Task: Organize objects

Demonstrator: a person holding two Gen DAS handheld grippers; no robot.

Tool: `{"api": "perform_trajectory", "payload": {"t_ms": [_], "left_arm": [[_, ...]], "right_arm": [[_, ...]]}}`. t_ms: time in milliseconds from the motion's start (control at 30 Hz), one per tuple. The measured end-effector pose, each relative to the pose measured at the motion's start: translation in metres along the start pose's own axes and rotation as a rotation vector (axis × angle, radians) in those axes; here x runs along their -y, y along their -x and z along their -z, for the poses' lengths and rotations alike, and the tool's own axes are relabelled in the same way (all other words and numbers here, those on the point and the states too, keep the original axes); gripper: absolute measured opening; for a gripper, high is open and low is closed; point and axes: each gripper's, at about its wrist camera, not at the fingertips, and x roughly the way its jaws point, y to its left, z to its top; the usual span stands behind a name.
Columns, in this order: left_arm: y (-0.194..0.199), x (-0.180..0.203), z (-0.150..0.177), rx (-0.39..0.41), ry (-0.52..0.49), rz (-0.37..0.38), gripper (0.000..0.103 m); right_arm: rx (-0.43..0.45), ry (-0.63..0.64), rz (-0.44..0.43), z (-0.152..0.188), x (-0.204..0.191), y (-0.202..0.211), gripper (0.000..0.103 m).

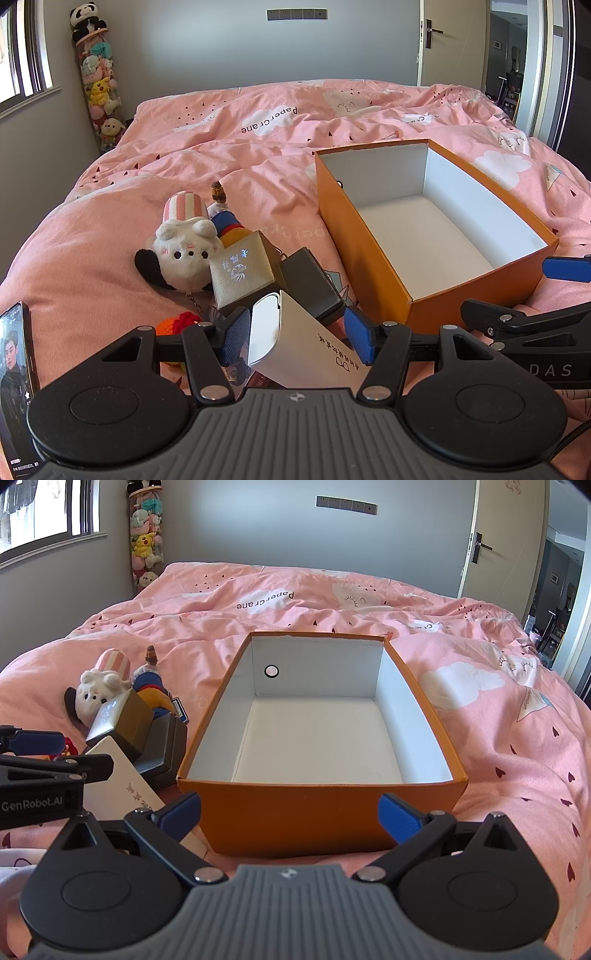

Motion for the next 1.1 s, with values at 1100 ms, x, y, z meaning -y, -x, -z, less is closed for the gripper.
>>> {"api": "perform_trajectory", "payload": {"t_ms": [1100], "left_arm": [[0.0010,-0.0053,-0.0001,-0.004,0.008,0.035,0.065]], "right_arm": [[0.005,0.017,-0.038,-0.0034,-0.0023,0.0015,0.102]]}}
